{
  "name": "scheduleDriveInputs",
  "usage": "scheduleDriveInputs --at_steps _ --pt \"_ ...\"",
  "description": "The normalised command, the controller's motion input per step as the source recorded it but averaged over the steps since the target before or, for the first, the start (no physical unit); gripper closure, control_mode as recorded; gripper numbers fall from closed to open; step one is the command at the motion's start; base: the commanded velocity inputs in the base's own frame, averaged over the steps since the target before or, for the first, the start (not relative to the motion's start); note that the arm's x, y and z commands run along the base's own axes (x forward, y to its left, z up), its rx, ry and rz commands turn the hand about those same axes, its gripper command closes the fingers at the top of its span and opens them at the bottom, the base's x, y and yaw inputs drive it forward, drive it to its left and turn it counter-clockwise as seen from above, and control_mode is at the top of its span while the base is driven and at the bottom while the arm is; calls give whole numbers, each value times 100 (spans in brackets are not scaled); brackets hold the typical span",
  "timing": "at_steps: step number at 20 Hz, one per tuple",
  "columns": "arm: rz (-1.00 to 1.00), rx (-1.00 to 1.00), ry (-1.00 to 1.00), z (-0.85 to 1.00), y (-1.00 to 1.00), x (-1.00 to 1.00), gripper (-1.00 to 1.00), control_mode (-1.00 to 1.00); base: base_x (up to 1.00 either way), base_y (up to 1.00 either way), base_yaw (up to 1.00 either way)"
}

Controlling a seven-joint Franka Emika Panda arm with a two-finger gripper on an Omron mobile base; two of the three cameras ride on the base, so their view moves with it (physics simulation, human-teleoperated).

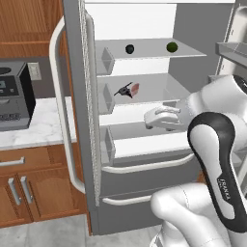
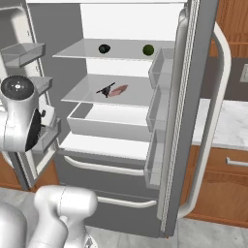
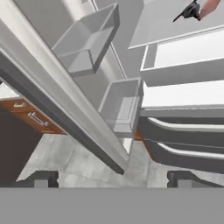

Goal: Gather the lime and eggplant from the fridge and place them on a tray on the dining counter. Then gather the steak and fish from the fridge and place them on the other tray.

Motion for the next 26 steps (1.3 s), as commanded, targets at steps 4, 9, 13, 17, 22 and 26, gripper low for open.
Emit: scheduleDriveInputs --at_steps 4,9,13,17,22,26 --pt "-28 -16 3 0 -63 -12 -100 -100 0 0 0" --pt "-26 -18 2 0 -60 -4 -100 -100 0 0 0" --pt "-6 -21 0 -4 -55 0 -100 -100 0 0 0" --pt "0 -10 1 -6 -22 12 -100 -100 0 0 0" --pt "2 0 0 -2 0 3 -100 -100 0 0 0" --pt "0 0 0 -2 0 25 -100 -100 0 0 0"
